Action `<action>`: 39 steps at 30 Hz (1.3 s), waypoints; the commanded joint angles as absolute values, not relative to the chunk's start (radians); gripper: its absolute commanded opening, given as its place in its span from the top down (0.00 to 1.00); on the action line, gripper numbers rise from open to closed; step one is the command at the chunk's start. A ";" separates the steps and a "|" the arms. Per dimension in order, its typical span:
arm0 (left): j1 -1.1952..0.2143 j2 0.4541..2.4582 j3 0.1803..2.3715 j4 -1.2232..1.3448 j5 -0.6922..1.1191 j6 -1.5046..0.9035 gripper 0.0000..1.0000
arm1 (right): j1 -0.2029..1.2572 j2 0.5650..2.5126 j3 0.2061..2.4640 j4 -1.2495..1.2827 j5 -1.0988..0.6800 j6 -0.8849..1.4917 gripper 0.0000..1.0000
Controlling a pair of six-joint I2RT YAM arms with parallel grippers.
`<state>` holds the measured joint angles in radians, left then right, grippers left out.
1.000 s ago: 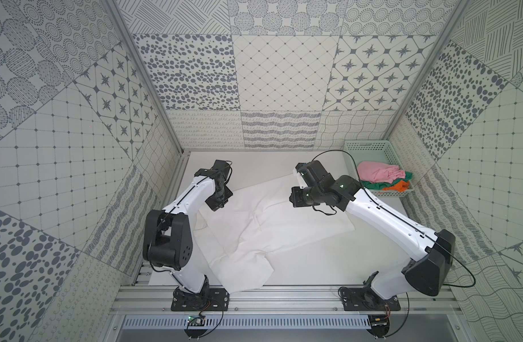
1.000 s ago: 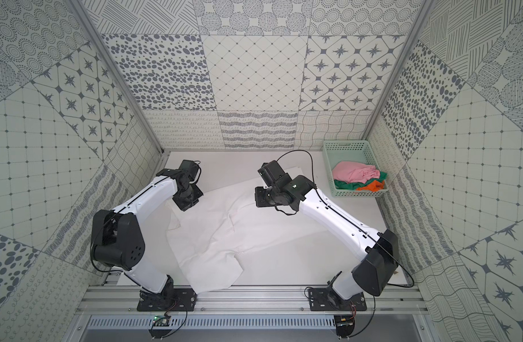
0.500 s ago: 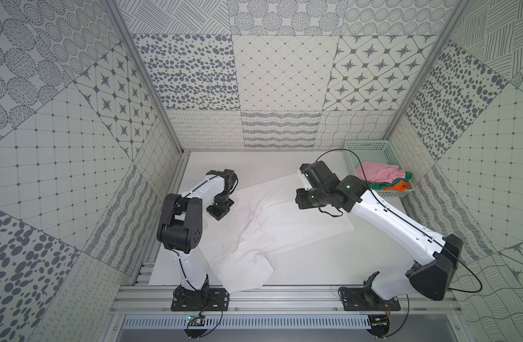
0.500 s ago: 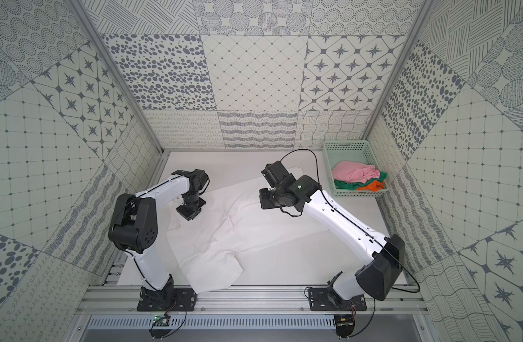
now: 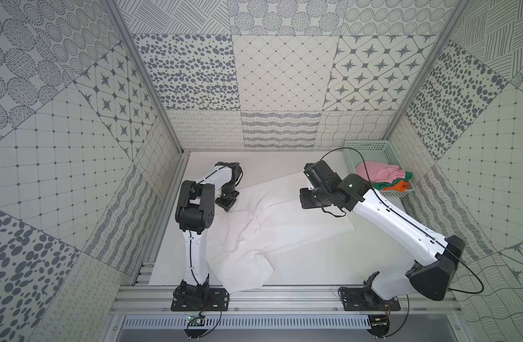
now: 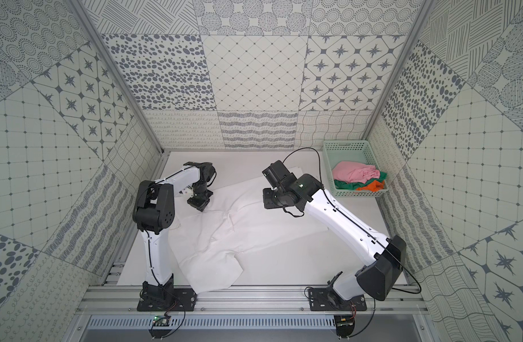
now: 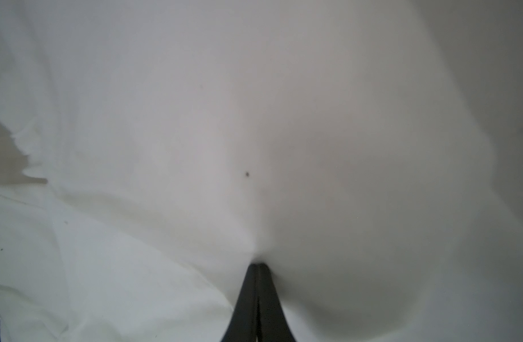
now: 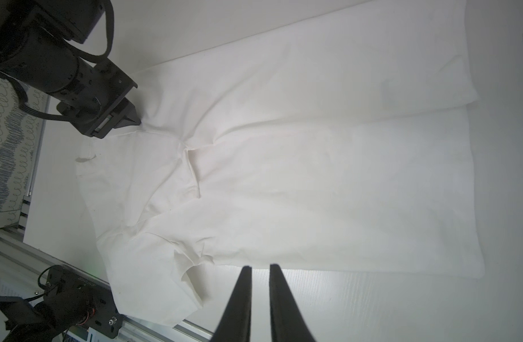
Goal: Fold and stack t-shirts
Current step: Adjust the T-shirt at the center of the board.
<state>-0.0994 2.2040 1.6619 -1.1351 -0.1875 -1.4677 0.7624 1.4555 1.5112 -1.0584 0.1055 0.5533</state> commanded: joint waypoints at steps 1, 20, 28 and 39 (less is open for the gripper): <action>-0.049 2.275 1.732 -1.179 -0.137 -1.535 1.00 | 0.774 1.412 1.541 -1.094 0.152 0.600 0.86; 0.069 2.565 2.201 -1.186 0.001 -1.547 1.00 | 0.813 1.462 1.649 -1.201 0.176 0.602 0.86; 0.067 2.638 2.305 -0.953 0.116 -1.463 1.00 | 0.847 1.473 1.649 -1.233 0.179 0.628 0.86; 0.076 2.569 2.301 -0.706 0.247 -1.256 1.00 | 0.852 1.495 1.637 -1.209 0.130 0.591 0.75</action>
